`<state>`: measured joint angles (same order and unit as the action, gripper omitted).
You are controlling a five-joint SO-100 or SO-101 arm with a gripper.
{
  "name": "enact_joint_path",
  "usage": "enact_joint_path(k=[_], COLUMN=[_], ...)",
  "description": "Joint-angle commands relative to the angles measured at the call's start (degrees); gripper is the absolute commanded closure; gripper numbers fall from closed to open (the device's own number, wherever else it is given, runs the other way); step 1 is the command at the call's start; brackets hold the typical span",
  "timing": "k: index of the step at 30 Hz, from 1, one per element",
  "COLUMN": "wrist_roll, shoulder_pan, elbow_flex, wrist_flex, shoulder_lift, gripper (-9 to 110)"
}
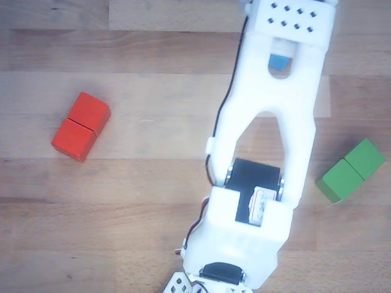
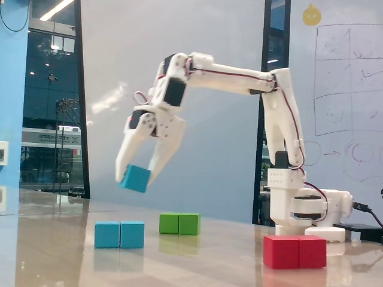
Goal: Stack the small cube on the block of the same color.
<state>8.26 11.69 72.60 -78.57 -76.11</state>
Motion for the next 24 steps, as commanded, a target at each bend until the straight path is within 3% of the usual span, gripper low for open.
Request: enact_joint_path(k=[1,24], wrist_roll=[0.35,0.26], shoulder_pan=[1.41,1.85], elbow_flex=[-8.17,-9.05], wrist_flex=[0.18,-2.55], shoulder_lift=[0.79,9.93], gripper=[86,86])
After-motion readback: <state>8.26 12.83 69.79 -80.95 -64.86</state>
